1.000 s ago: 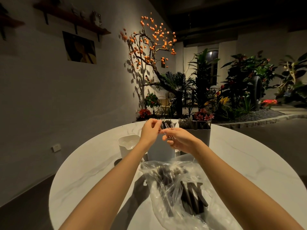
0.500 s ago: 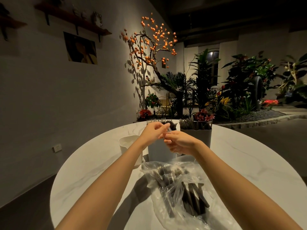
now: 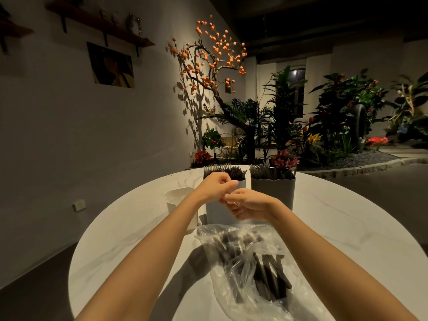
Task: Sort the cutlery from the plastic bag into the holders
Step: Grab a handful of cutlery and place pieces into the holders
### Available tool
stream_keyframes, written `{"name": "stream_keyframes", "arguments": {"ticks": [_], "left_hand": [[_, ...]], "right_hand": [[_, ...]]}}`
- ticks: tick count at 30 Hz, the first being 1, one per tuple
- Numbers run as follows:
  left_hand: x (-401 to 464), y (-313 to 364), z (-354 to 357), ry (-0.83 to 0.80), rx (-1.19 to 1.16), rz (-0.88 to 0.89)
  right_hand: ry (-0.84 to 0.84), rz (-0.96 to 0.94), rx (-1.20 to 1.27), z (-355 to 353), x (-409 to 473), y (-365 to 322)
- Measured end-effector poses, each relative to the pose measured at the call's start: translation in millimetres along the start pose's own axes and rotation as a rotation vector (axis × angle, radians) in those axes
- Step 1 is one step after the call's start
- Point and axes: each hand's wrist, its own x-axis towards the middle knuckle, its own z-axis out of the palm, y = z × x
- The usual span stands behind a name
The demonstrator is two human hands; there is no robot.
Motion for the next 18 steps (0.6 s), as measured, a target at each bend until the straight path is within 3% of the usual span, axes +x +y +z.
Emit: {"name": "stream_keyframes", "arguments": {"ticks": [6, 9, 14, 18], "left_hand": [[3.4, -22.3, -6.8, 0.156, 0.013, -0.016], [1.9, -25.3, -7.3, 0.150, 0.046, -0.030], [-6.1, -21.0, -10.4, -0.113, 0.217, 0.003], [-11.0, -19.3, -16.2, -0.285, 0.163, -0.066]], "right_hand": [[0.086, 0.012, 0.084, -9.4, 3.7, 8.3], [0.165, 0.009, 0.083, -10.7, 9.1, 12.2], [0.249, 0.010, -0.065, -10.1, 11.7, 14.3], [0.209, 0.033, -0.097, -12.8, 7.9, 17.1]]}}
